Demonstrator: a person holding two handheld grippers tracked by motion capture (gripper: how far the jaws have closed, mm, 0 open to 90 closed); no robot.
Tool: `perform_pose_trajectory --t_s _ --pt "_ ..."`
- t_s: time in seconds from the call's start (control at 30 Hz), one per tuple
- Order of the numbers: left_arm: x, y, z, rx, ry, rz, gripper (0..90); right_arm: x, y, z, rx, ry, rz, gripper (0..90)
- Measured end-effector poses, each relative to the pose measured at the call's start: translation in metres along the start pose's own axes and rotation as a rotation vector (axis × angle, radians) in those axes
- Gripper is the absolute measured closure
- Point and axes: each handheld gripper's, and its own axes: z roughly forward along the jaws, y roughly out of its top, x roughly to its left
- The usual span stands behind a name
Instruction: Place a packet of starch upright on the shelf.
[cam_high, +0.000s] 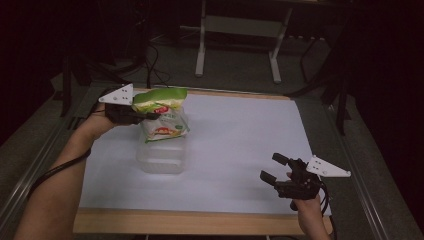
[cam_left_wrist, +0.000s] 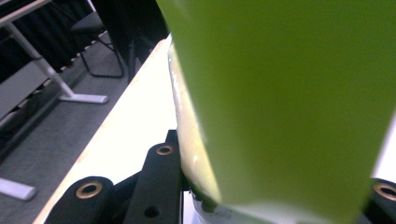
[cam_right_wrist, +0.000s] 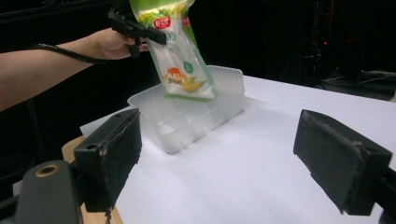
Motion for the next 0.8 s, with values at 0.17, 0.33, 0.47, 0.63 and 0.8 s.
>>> perform_pose_trajectory --t_s 0.17,0.33,0.47,0.63,0.8 --pt "0.001 0.0 -0.003 0.002 -0.016 -0.023 72.9 -0.002 -0.001 -0.001 0.005 -0.013 -0.003 15.1" --pt "-0.003 -0.001 -0.005 0.011 -0.05 -0.005 72.9 -0.002 -0.001 -0.001 0.002 -0.013 -0.005 15.1" --pt "-0.004 -0.005 0.001 0.049 -0.088 -0.006 72.9 -0.003 -0.002 0.001 0.008 -0.015 -0.002 15.1" --pt "-0.004 -0.01 0.008 0.053 -0.111 -0.018 72.9 -0.002 -0.003 0.001 0.013 -0.015 -0.005 15.1" --pt "-0.005 -0.018 0.008 0.055 -0.119 -0.018 73.0 -0.003 -0.003 0.001 0.016 -0.016 -0.007 15.1"
